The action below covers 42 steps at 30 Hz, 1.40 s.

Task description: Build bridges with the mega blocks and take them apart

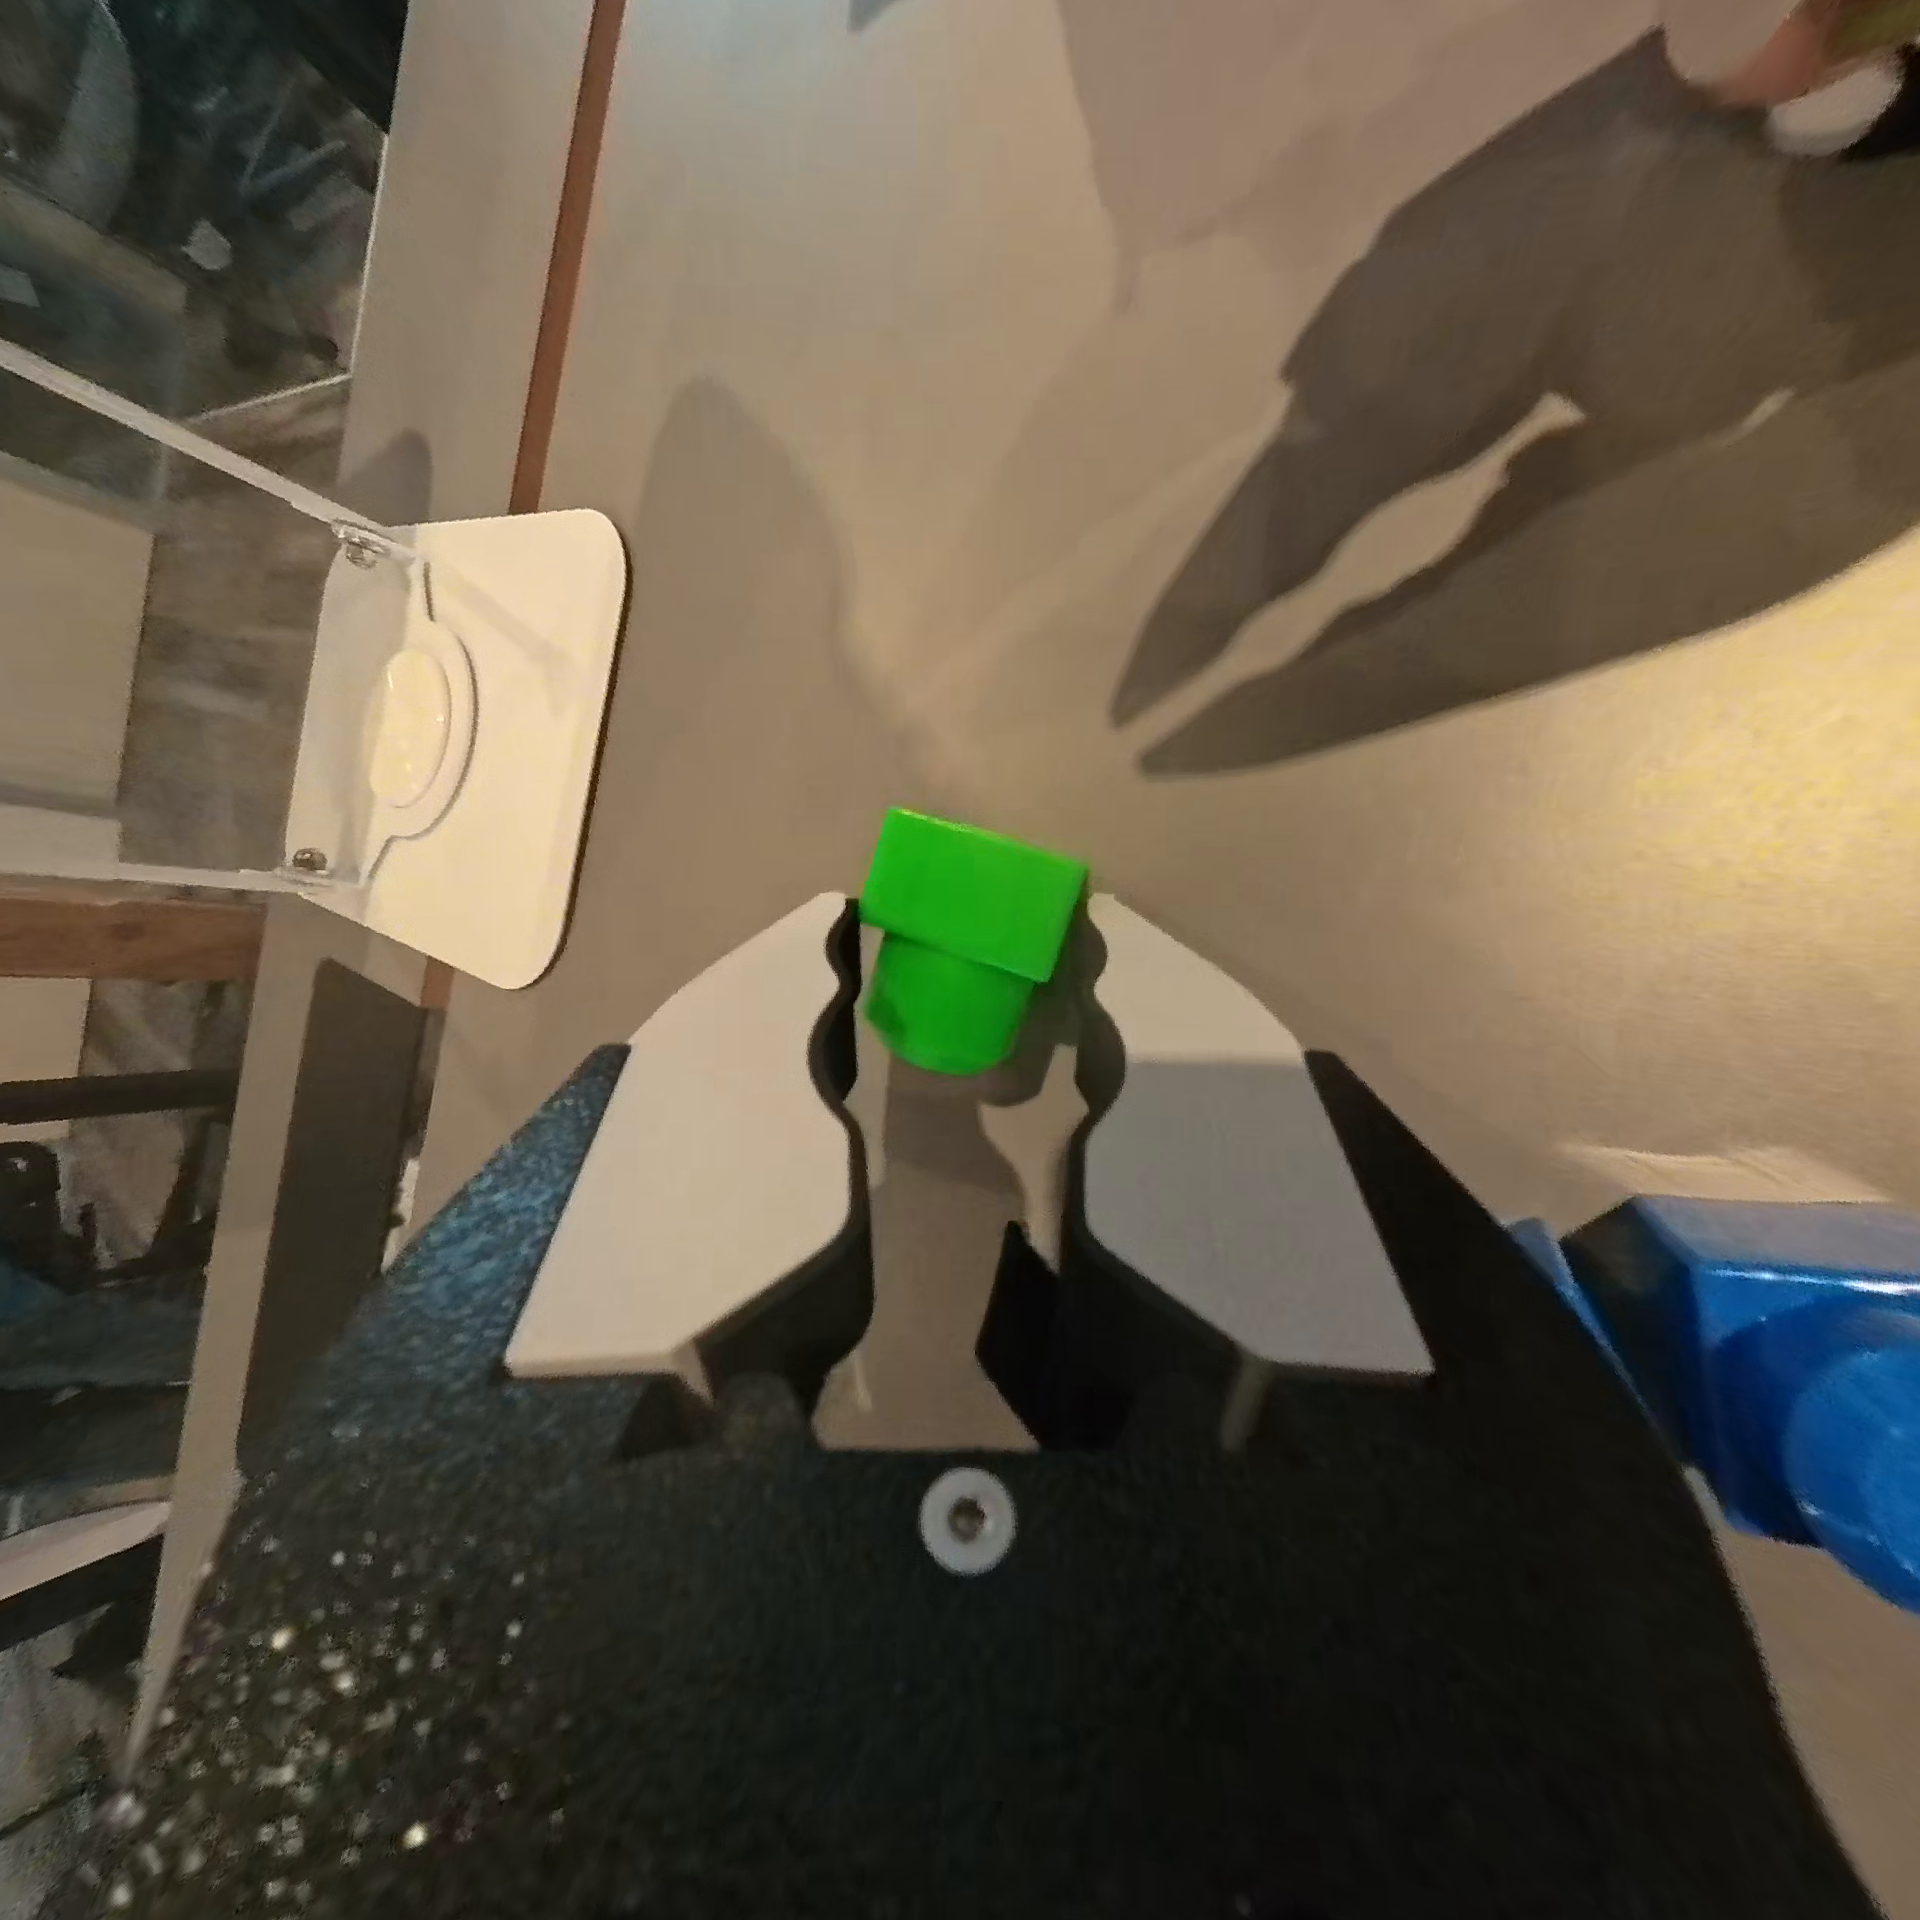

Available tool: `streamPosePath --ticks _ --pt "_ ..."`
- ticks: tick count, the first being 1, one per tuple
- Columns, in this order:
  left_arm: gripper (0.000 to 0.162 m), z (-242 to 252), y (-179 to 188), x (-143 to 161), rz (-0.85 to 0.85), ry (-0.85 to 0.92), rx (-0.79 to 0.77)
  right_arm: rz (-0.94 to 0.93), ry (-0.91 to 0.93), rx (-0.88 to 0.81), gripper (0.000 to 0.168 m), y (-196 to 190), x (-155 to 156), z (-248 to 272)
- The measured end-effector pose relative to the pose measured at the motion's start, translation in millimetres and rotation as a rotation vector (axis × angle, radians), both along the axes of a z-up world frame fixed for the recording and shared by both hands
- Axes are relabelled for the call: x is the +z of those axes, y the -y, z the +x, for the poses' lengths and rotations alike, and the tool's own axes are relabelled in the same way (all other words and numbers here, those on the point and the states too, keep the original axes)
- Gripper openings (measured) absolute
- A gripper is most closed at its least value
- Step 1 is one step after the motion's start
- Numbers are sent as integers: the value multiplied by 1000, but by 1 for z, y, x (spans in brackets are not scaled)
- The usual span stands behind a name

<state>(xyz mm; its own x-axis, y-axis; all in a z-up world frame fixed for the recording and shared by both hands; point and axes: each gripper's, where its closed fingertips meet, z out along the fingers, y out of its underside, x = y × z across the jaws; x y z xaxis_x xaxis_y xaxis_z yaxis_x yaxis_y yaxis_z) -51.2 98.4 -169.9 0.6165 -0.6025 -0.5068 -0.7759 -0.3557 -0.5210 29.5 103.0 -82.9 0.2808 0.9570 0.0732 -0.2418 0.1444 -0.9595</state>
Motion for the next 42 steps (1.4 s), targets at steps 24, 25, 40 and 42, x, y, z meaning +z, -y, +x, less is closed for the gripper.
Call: streamPosePath --ticks 24,25,40,42 --pt "42 -54 92 75 327 436 250 -24 4 8 7 0 -1 0" --pt "44 -52 99 71 319 454 252 -23 5 8 7 0 -2 0" --pt "124 11 110 -21 88 540 437 -25 11 17 7 1 -2 -1" --pt "117 14 108 -25 66 537 418 -28 10 18 7 1 -2 -1"
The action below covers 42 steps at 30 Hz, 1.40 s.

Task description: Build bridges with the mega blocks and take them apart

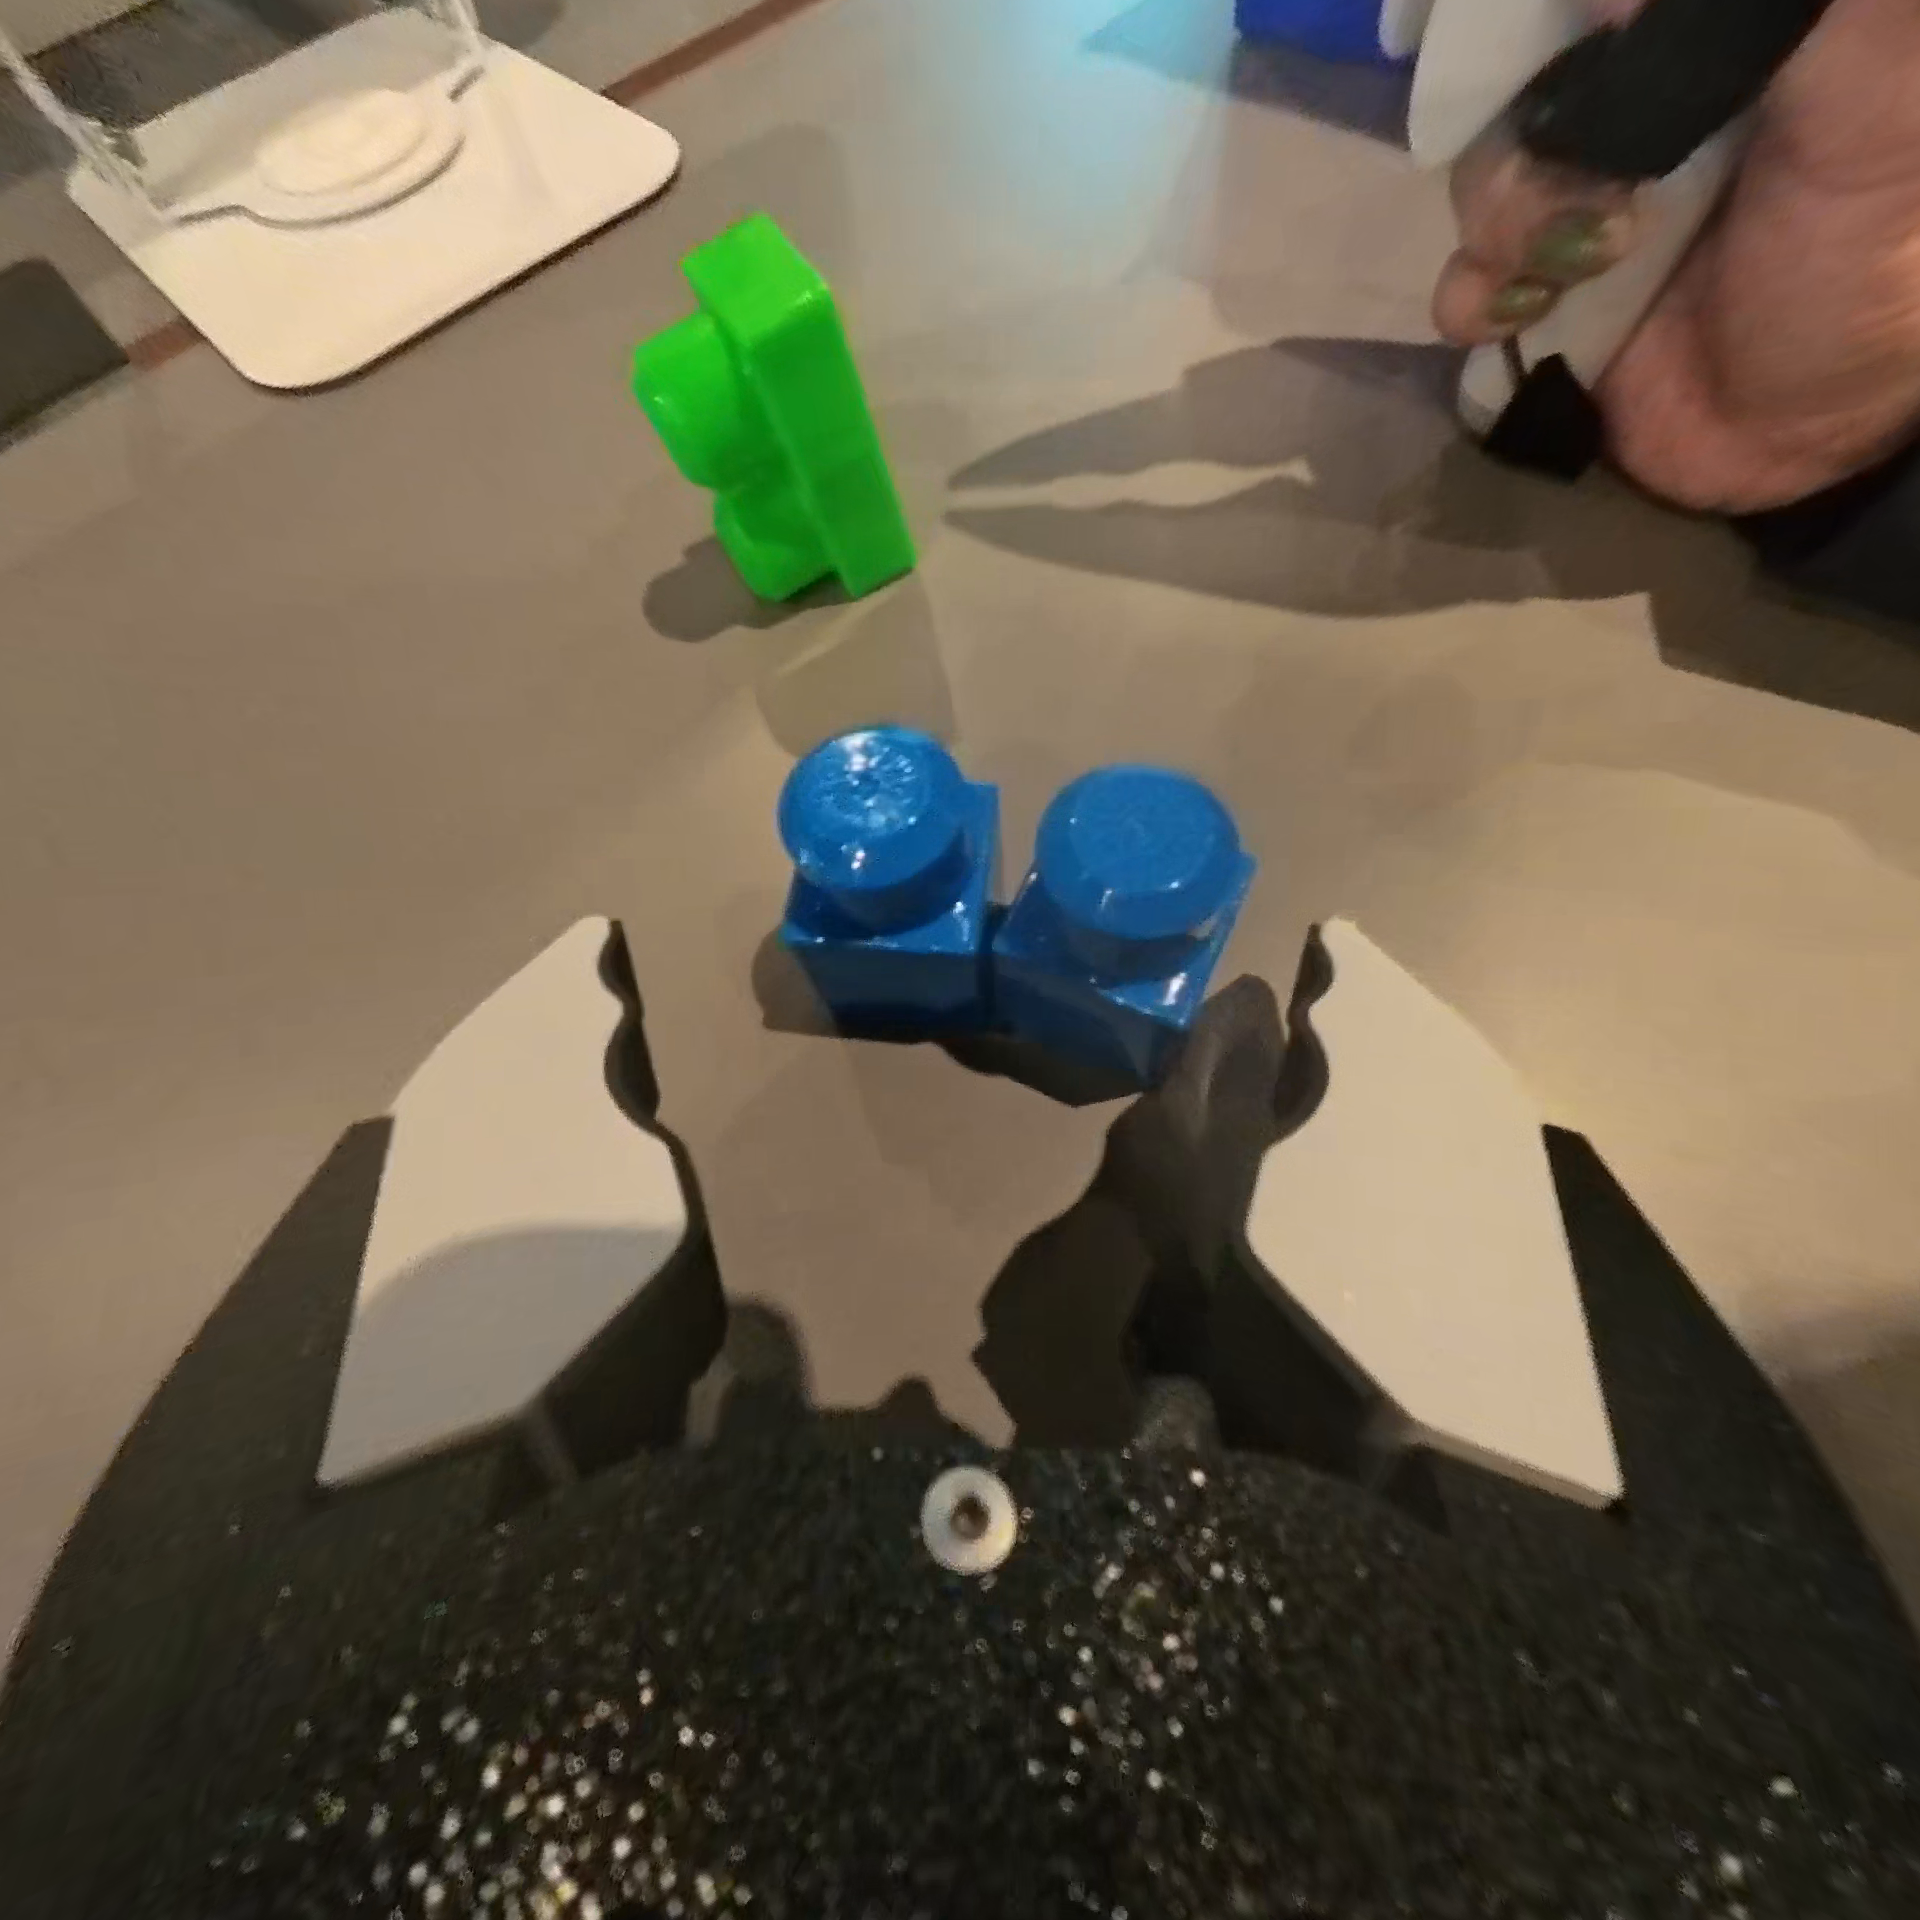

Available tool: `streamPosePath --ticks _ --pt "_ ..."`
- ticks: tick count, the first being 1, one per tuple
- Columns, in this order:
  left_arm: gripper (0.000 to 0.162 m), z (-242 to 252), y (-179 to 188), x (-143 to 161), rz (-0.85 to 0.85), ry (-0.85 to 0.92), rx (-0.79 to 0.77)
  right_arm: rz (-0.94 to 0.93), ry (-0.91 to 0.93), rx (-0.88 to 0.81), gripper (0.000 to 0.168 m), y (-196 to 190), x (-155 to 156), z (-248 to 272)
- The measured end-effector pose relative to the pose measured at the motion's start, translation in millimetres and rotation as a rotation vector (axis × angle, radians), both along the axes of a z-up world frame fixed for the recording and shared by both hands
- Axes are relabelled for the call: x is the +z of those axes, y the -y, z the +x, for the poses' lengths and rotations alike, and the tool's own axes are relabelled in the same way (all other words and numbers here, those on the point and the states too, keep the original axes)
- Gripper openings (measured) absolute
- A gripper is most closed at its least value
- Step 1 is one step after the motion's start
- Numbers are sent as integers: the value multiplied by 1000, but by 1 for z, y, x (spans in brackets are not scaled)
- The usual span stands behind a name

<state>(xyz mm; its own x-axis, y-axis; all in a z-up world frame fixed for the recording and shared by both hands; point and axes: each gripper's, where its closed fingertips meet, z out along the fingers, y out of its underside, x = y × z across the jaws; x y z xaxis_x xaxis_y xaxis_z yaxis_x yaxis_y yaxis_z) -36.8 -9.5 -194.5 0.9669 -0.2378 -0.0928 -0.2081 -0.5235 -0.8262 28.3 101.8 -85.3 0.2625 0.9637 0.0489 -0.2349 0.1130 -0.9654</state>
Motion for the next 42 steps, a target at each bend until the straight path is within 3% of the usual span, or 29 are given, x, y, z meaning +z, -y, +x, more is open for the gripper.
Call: streamPosePath --ticks 4,12,15,29,38,42 --pt "99 -1 -4 3 27 -16 -32 -1 2 4 7 1 0 -1" --pt "93 1 -6 -10 -50 -60 -64 -4 5 8 7 1 -1 -1" --pt "78 2 -8 -9 -49 -59 -76 -3 6 9 7 1 -1 -1" --pt "77 13 -5 -8 -23 -93 -268 -8 7 14 7 2 -2 -2" --pt "77 -23 -25 1 14 -111 -154 9 22 15 8 3 -3 -4" --pt "77 -28 -33 8 49 -49 -107 44 90 19 17 8 -8 -11"
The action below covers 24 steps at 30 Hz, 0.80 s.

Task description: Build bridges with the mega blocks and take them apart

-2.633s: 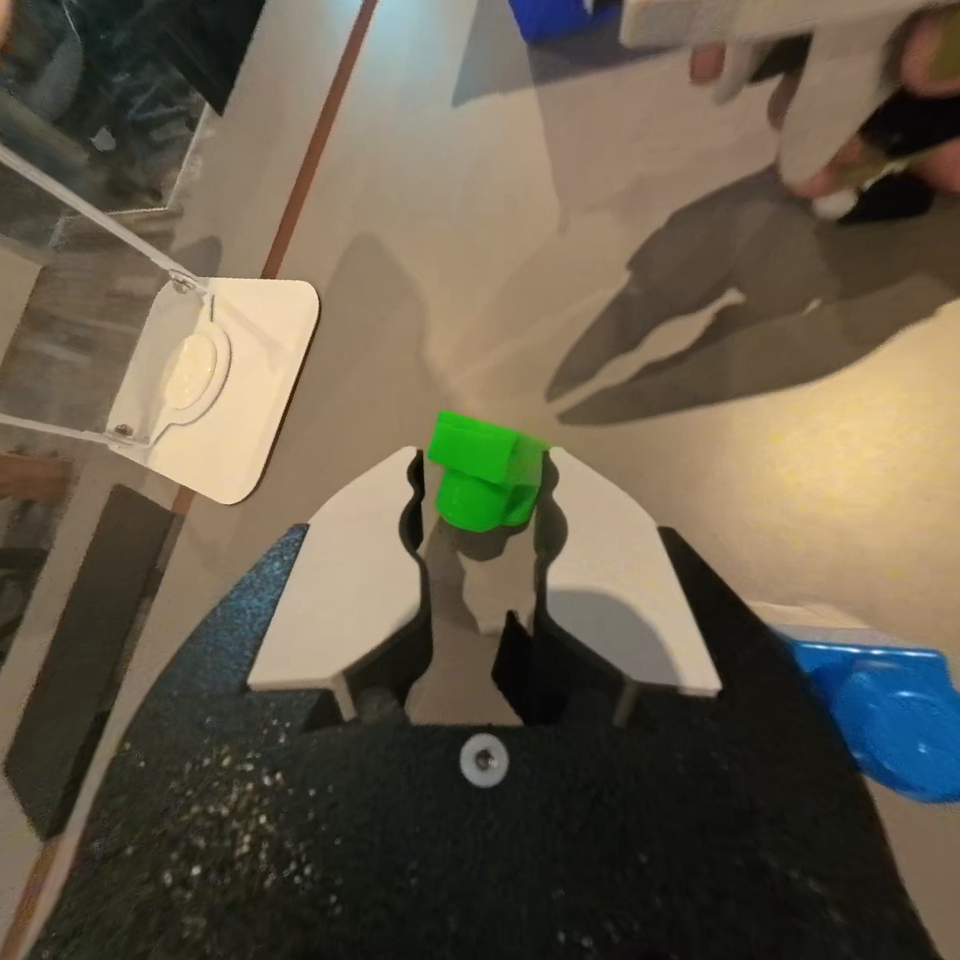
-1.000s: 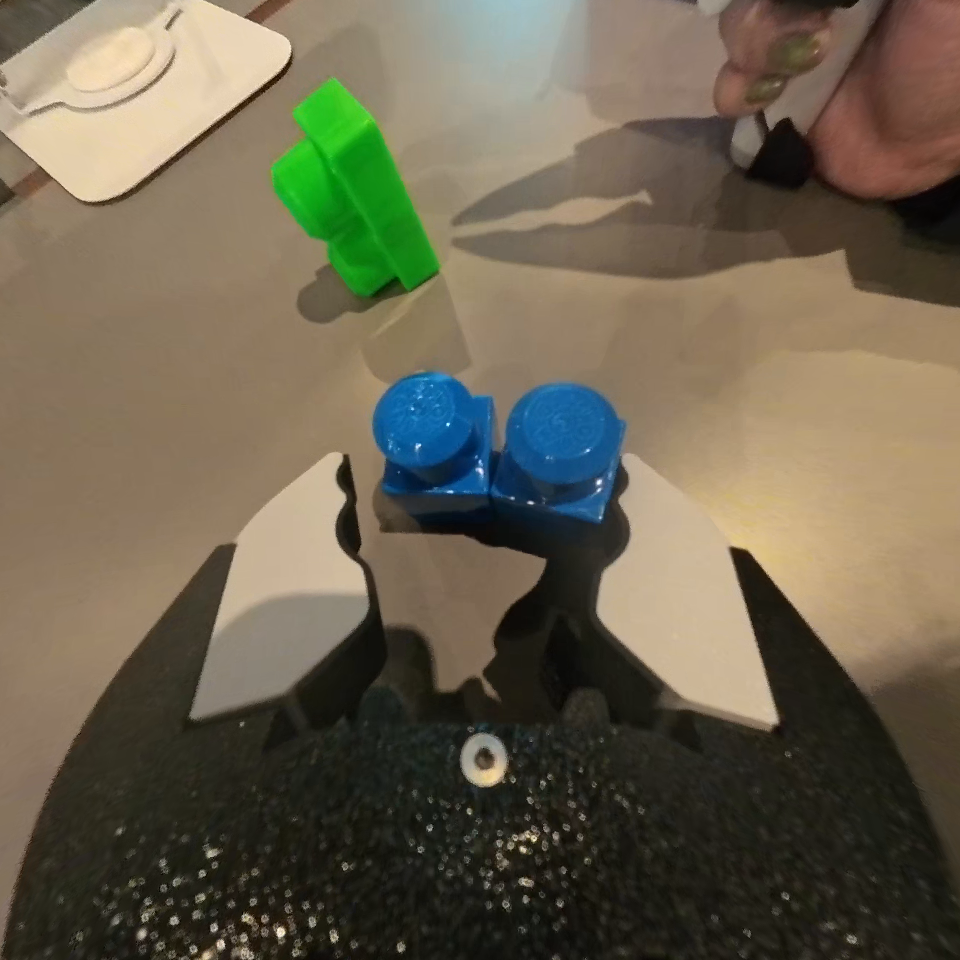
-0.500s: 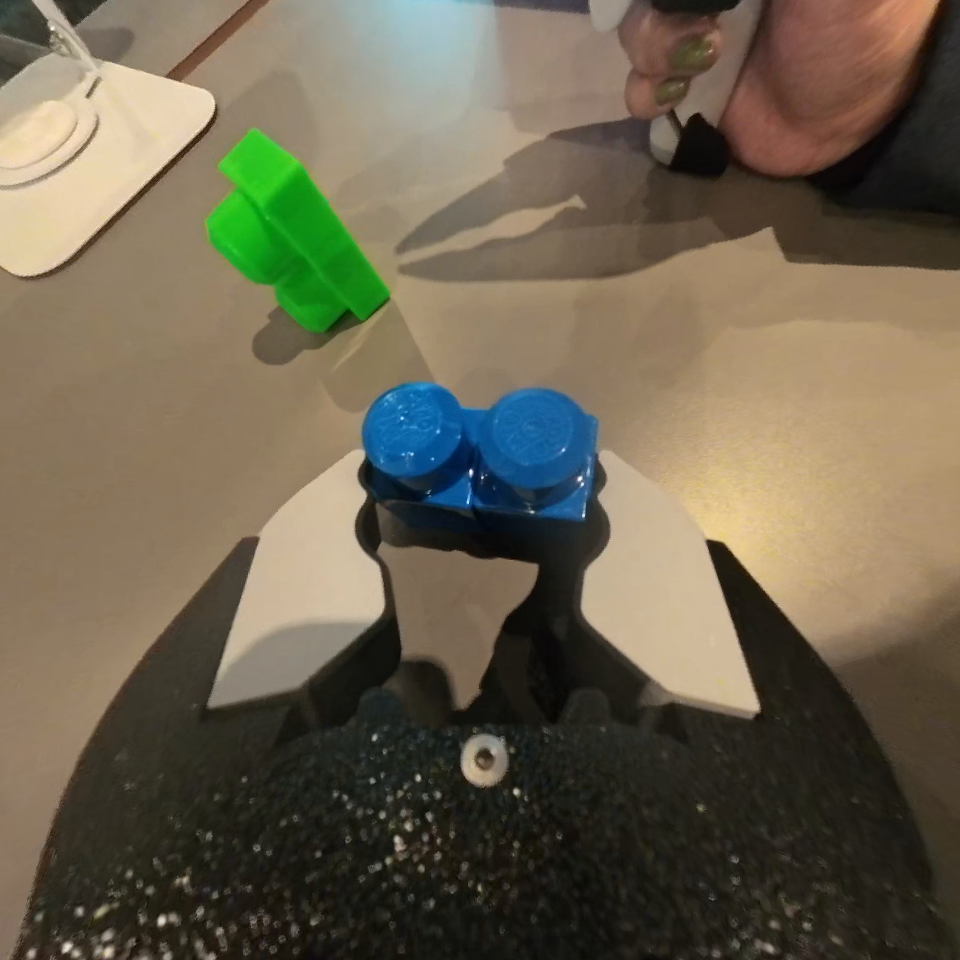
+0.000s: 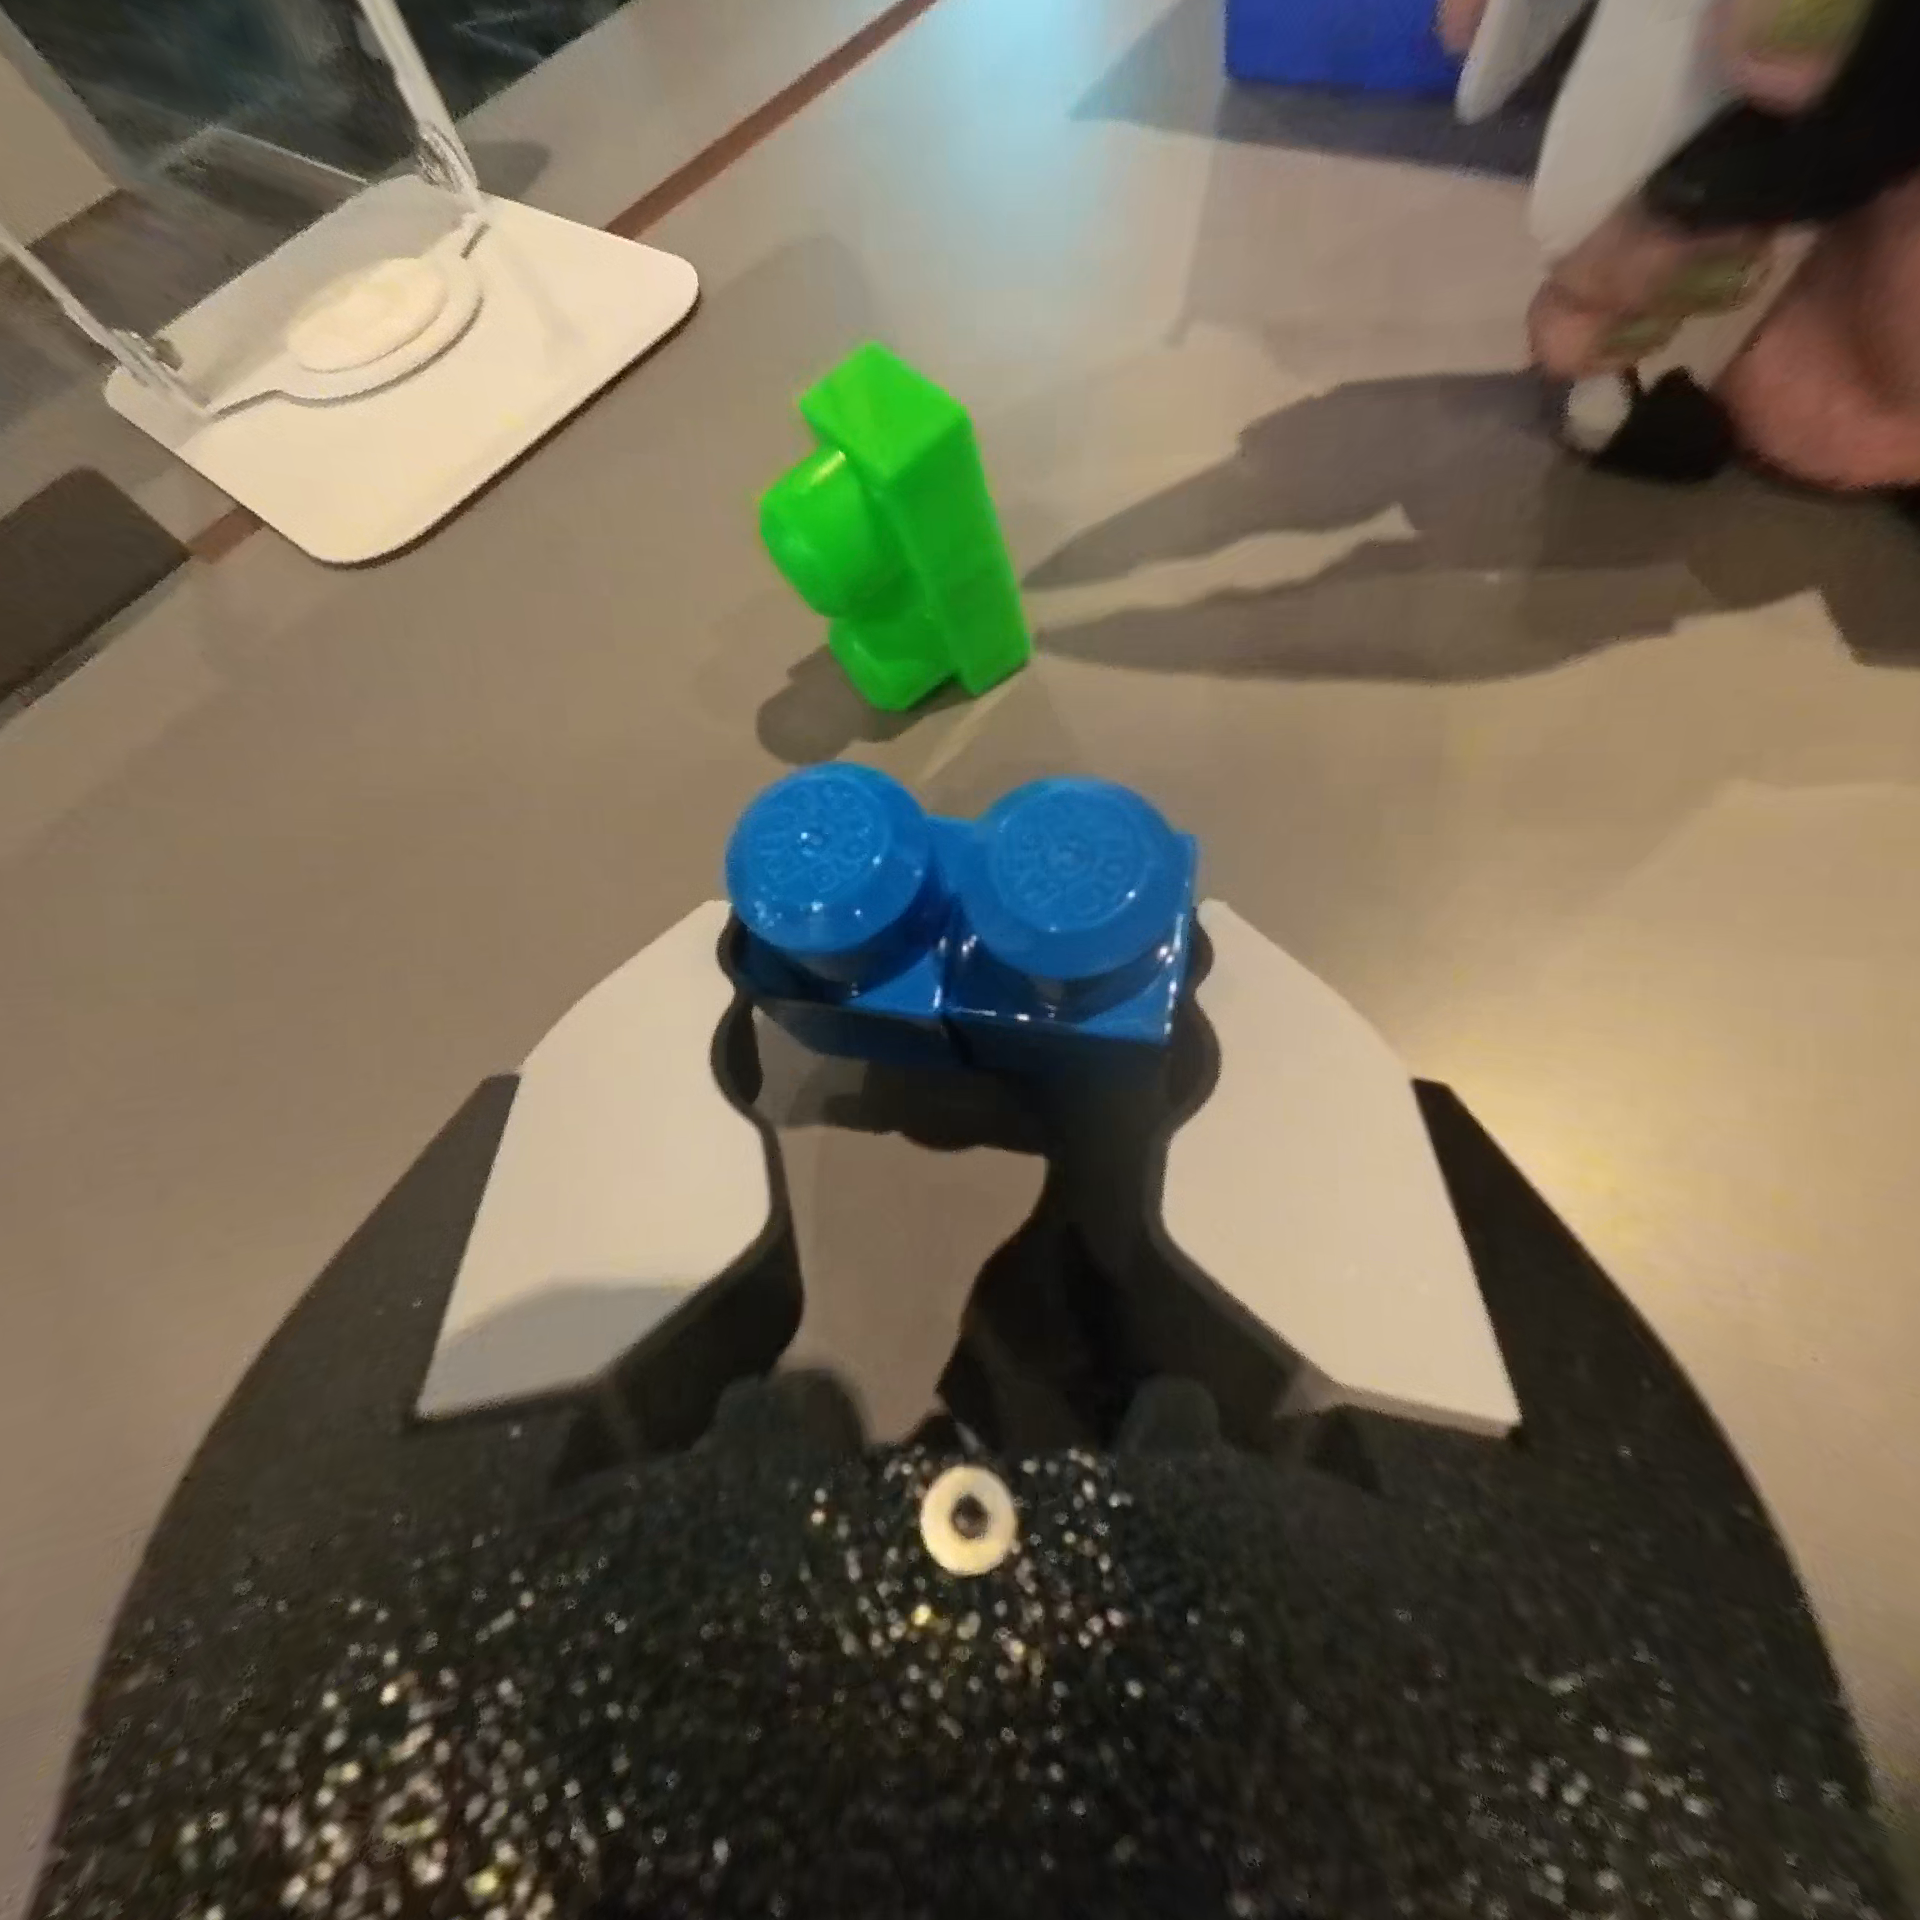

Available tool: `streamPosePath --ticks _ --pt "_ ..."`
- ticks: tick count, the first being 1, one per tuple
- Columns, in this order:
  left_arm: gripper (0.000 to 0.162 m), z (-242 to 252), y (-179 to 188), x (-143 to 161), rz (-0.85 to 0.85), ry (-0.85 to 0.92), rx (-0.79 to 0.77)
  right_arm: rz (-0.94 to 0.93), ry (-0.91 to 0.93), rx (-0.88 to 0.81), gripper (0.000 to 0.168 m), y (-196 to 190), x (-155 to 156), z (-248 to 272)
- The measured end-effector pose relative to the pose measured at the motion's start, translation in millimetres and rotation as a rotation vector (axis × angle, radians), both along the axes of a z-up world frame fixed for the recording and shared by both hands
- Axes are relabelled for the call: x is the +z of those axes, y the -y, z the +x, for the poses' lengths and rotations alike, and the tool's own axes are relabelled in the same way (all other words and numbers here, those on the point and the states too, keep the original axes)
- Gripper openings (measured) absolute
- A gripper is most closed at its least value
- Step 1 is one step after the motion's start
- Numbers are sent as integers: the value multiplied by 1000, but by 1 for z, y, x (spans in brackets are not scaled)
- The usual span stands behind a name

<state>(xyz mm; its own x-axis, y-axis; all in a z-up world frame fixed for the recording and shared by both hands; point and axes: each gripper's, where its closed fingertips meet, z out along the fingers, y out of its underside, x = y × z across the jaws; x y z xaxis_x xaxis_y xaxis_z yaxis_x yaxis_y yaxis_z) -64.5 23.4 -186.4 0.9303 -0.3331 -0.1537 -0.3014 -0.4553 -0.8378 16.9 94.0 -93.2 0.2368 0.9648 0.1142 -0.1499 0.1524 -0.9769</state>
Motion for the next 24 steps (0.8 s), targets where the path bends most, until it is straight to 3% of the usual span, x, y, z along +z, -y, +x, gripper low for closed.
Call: streamPosePath --ticks 5,8,12,16,24 --pt "77 6 1 14 96 26 12 42 201 56 29 7 -5 -25" --pt "77 10 4 18 114 52 -11 102 417 109 40 3 -14 -47" --pt "77 6 8 15 100 69 -20 67 692 259 46 3 -25 -73" --pt "77 2 10 15 97 74 -13 80 1010 293 51 -3 -47 -88" --pt "77 -1 11 14 93 29 6 101 1414 281 44 -7 -82 -90"
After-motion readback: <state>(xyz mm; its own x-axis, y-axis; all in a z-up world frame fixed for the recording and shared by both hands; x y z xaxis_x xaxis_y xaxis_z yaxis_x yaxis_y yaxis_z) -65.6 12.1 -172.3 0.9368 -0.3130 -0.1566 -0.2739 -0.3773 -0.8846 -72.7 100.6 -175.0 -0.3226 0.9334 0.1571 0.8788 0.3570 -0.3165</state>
